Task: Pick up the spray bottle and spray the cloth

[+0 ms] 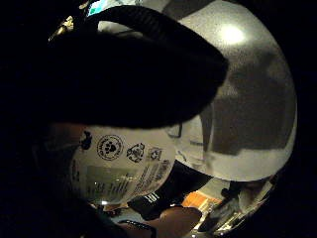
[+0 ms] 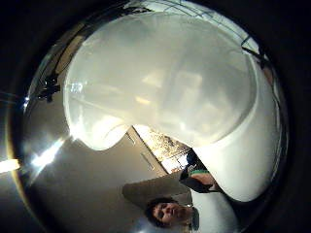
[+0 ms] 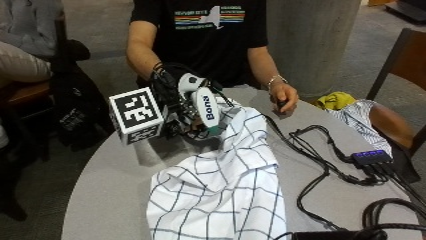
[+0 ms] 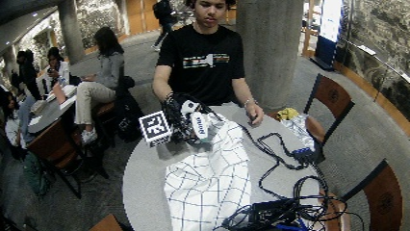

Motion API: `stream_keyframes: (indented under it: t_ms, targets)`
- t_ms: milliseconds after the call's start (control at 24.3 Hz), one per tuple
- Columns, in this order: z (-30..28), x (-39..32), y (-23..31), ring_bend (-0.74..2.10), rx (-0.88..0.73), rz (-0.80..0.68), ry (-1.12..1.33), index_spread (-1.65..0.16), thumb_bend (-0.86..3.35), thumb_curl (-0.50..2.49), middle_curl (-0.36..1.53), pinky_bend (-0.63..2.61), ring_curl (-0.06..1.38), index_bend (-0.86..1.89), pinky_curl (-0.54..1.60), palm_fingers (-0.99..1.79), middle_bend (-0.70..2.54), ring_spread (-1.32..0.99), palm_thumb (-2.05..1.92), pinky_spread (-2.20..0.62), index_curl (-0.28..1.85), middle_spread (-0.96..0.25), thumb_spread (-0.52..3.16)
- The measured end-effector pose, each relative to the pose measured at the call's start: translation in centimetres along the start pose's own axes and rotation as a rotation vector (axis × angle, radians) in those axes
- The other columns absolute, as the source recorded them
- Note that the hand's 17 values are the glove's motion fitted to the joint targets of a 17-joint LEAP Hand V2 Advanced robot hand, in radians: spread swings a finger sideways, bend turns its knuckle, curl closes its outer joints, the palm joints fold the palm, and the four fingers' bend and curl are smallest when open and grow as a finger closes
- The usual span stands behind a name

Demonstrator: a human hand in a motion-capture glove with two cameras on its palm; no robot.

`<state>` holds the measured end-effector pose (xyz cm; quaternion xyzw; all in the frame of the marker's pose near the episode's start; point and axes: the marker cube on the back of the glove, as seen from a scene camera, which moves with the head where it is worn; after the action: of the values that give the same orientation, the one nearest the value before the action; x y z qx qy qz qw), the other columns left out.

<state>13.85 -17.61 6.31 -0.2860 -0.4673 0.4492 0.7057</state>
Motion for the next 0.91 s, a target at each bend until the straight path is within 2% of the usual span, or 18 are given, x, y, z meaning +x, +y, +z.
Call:
stream_keyframes:
  t_ms: [618,741,906]
  targets:
    - [-0.1,-0.5,0.5,0.29,0.004,-0.022,0.007,-0.17,-0.03,0.67,0.48,0.17,0.44,0.20,0.24,1.15,0.28,-0.12,0.83,0.21,0.61,-0.05,0.65]
    - [0.2,-0.9,1.5,0.29,0.029,-0.081,0.012,-0.17,-0.03,0.67,0.48,0.17,0.44,0.20,0.24,1.14,0.28,-0.13,0.83,0.21,0.61,-0.05,0.65]
    - [1.4,-2.7,4.3,0.29,0.054,-0.249,0.050,-0.17,-0.03,0.67,0.48,0.17,0.44,0.20,0.24,1.14,0.28,-0.13,0.83,0.21,0.61,-0.05,0.64]
